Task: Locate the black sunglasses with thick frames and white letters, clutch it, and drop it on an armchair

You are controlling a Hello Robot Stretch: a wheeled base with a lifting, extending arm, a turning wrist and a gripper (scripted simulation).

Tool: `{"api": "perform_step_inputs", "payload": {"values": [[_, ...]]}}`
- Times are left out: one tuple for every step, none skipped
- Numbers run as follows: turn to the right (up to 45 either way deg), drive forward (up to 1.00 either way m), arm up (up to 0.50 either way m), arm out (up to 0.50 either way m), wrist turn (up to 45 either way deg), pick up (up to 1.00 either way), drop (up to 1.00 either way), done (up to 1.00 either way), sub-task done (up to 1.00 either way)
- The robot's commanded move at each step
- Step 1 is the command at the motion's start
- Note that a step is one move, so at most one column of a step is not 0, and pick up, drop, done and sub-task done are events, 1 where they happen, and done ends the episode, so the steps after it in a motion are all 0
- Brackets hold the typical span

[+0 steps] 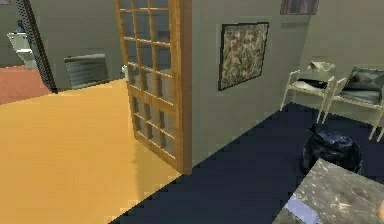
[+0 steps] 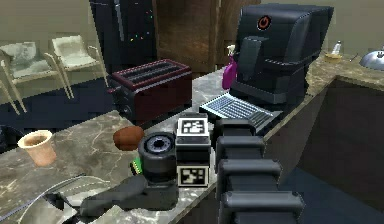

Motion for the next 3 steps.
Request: {"api": "perform_step_inputs", "payload": {"values": [[0.0, 0.0, 0.0, 0.0, 45.0, 0.0, 0.0, 0.0, 0.0], [0.0, 0.0, 0.0, 0.0, 24.0, 0.0, 0.0, 0.0, 0.0], [0.0, 0.0, -0.12, 0.0, 0.0, 0.0, 0.0, 0.0, 0.0]]}}
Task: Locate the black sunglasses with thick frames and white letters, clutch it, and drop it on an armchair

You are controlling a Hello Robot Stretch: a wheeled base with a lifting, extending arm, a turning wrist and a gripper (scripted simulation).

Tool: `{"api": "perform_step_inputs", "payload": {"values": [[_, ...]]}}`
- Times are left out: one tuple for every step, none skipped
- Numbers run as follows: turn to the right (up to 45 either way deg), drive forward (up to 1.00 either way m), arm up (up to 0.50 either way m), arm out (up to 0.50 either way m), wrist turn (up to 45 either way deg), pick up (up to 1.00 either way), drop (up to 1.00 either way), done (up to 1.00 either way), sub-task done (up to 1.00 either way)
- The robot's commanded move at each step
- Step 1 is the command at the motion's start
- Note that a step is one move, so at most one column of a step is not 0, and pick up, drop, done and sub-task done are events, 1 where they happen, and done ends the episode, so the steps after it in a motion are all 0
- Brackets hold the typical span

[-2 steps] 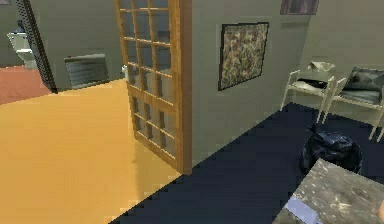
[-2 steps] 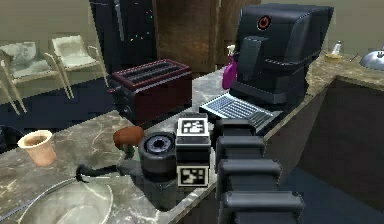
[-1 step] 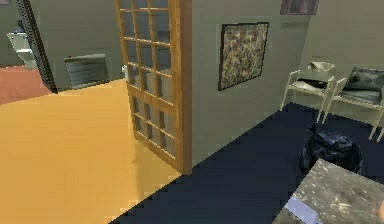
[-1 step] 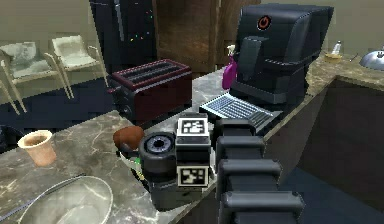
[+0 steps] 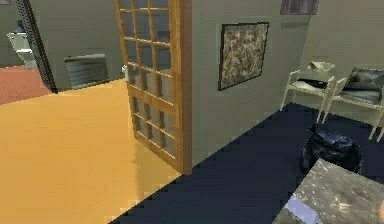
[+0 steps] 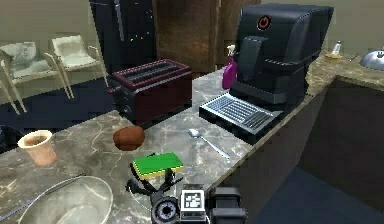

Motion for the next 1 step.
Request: {"api": "perform_step_inputs", "payload": {"values": [[0.0, 0.0, 0.0, 0.0, 0.0, 1.0, 0.0, 0.0, 0.0]]}}
